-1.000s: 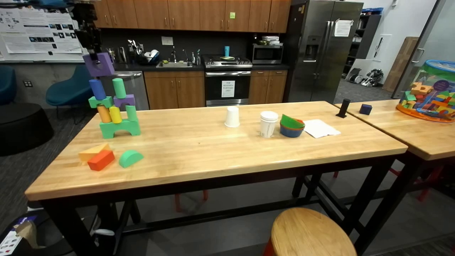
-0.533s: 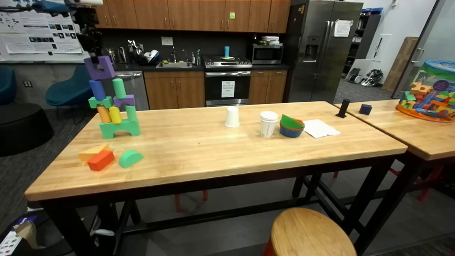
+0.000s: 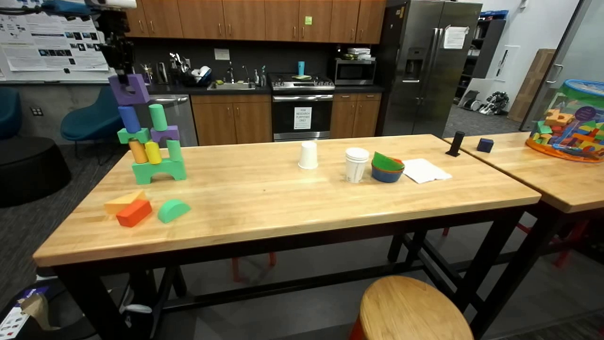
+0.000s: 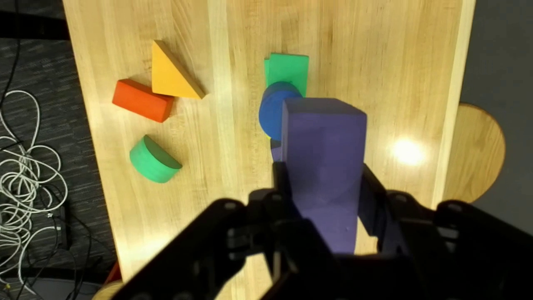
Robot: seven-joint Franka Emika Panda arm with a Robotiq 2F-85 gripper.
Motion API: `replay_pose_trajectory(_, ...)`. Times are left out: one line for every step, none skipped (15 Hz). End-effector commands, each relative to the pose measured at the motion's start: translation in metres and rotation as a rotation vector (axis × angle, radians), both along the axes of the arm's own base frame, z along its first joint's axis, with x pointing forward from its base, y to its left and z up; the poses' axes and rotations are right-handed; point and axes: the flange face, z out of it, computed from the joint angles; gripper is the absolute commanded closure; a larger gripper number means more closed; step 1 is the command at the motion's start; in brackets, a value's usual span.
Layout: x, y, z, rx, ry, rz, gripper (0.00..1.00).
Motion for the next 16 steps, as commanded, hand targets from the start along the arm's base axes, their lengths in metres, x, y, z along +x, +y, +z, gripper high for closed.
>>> replay_pose_trajectory(0.002, -0.002, 0.006, 0.055, -0.007, 0.014, 0.85)
replay_pose_trajectory(0.002, -0.003, 0.006, 0.064, -0.007, 0.014, 0.85)
replay_pose_trajectory(0.002, -0.004, 0.007, 0.068, -0.008, 0.011, 0.85)
replay_pose_trajectory(0.002, -0.006, 0.007, 0.072, -0.009, 0.008, 0.85)
replay_pose_trajectory(0.002, -0.008, 0.008, 0.069, -0.009, 0.006, 0.85)
replay_pose_trajectory(0.002, -0.009, 0.009, 0.066, -0.011, 0.006, 0.85)
replay_pose_trajectory(0.001, -0.01, 0.011, 0.063, -0.012, 0.007, 0.85)
replay_pose_trajectory(0.001, -0.01, 0.012, 0.06, -0.015, 0.006, 0.85)
replay_pose_trajectory(0.001, -0.011, 0.014, 0.06, -0.018, 0.006, 0.85)
replay_pose_trajectory(0.001, -0.012, 0.015, 0.06, -0.02, 0.006, 0.85)
replay_pose_trajectory(0.001, -0.012, 0.015, 0.057, -0.019, 0.007, 0.85)
replay_pose_trajectory(0.002, -0.011, 0.015, 0.052, -0.021, 0.004, 0.85)
replay_pose_trajectory(0.002, -0.011, 0.015, 0.054, -0.019, 0.007, 0.85)
replay_pose_trajectory(0.002, -0.011, 0.014, 0.053, -0.019, 0.006, 0.85)
replay_pose_trajectory(0.003, -0.012, 0.013, 0.053, -0.016, 0.007, 0.85)
replay_pose_trajectory(0.003, -0.013, 0.012, 0.052, -0.013, 0.005, 0.85)
